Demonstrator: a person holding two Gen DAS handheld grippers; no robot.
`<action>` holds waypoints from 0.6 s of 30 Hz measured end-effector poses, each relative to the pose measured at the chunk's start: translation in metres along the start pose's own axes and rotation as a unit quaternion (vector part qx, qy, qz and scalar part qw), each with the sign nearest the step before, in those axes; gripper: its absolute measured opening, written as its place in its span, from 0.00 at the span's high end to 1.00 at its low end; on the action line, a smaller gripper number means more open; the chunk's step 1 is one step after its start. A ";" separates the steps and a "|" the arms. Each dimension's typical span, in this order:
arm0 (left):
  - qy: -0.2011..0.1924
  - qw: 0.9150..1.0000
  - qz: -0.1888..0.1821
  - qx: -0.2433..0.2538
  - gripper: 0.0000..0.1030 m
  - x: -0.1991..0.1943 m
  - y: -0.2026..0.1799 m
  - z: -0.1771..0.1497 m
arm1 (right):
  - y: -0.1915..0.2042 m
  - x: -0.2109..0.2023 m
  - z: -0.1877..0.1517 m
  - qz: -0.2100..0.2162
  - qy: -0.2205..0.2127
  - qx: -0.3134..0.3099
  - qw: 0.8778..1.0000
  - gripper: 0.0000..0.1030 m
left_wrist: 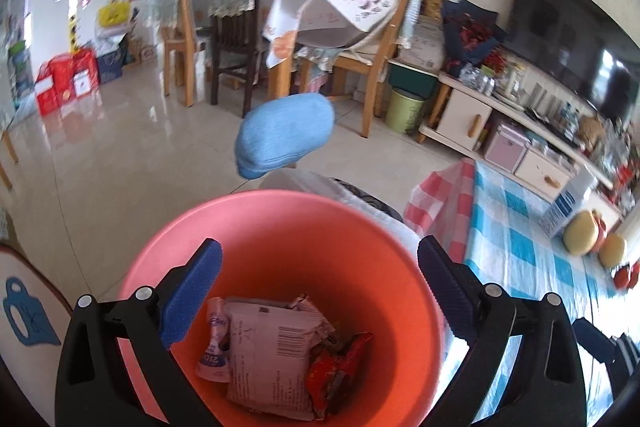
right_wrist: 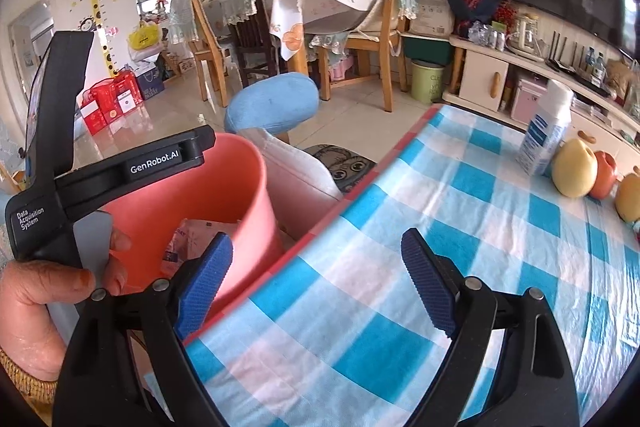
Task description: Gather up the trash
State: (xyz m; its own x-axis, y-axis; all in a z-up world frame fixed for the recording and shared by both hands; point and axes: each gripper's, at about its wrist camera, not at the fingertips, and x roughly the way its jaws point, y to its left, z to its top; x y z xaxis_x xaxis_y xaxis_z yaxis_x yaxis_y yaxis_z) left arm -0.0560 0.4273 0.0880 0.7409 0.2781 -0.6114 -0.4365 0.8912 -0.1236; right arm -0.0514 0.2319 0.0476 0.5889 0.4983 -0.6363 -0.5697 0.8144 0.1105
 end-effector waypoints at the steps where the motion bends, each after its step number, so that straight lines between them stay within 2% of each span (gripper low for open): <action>1: 0.000 1.000 -0.001 0.006 0.06 0.000 -0.005 0.000 | -0.002 -0.001 -0.001 0.000 0.001 0.002 1.000 0.11; 11: -0.004 0.997 -0.017 0.073 0.06 -0.006 -0.065 -0.007 | -0.033 -0.020 -0.015 -0.010 0.007 0.034 0.999 0.04; 18: -0.011 0.994 -0.018 0.111 0.05 -0.012 -0.102 -0.017 | -0.055 -0.035 -0.026 -0.035 -0.003 0.043 0.998 0.04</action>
State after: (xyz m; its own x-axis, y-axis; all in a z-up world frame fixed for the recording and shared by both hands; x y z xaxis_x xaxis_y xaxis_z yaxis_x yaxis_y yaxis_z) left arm -0.0289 0.3271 0.0944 0.7658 0.2494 -0.5928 -0.2875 0.9573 0.0314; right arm -0.0555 0.1617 0.0439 0.6293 0.4404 -0.6403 -0.4753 0.8700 0.1312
